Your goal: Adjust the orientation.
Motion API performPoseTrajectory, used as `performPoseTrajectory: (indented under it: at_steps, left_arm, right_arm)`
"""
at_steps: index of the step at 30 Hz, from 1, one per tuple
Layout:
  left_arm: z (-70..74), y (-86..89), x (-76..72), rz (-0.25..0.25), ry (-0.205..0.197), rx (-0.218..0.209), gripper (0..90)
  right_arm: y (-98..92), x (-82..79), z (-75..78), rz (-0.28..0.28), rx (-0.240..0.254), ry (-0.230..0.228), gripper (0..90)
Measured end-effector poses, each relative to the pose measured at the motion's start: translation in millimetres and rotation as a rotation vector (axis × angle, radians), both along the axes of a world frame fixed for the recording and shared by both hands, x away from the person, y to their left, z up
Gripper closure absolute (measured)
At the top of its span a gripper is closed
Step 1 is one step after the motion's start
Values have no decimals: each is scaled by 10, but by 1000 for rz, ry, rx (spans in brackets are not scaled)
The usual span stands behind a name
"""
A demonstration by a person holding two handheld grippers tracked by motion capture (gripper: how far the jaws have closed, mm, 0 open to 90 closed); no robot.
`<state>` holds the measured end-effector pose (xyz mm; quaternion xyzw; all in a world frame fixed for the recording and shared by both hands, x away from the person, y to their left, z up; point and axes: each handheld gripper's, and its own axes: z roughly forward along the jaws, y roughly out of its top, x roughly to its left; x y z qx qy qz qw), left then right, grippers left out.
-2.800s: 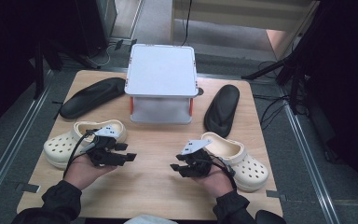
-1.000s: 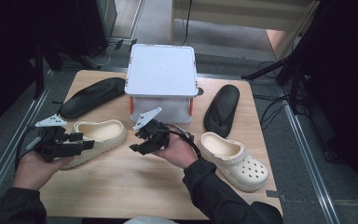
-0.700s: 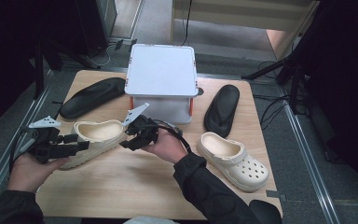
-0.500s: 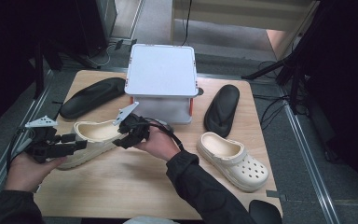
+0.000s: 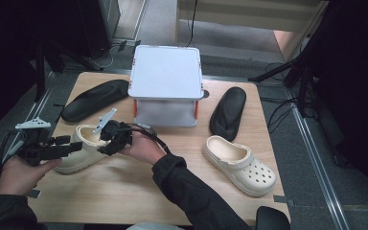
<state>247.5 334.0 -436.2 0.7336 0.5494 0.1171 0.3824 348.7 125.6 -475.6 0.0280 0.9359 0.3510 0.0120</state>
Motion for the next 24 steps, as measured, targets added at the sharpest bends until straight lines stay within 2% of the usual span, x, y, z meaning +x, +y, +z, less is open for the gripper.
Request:
performPoseTrajectory:
  at_steps: [7,13,18,19,24]
  left_arm:
    - [-11,50,-1,12,12,6,401]
    - [-21,104,-6,27,14,5,401]
    - [-20,157,-14,41,16,-5,399]
    - [-20,169,-19,46,10,-6,399]
    - [-27,165,-16,47,16,9,400]
  right_arm:
    - [220,-17,-42,30,-54,7,555]
    - [362,-11,-89,62,-80,-10,621]
    - [387,-2,-83,89,-96,-17,680]
    - [378,-4,-66,122,-98,-3,735]
    - [366,-23,-50,148,-109,15,753]
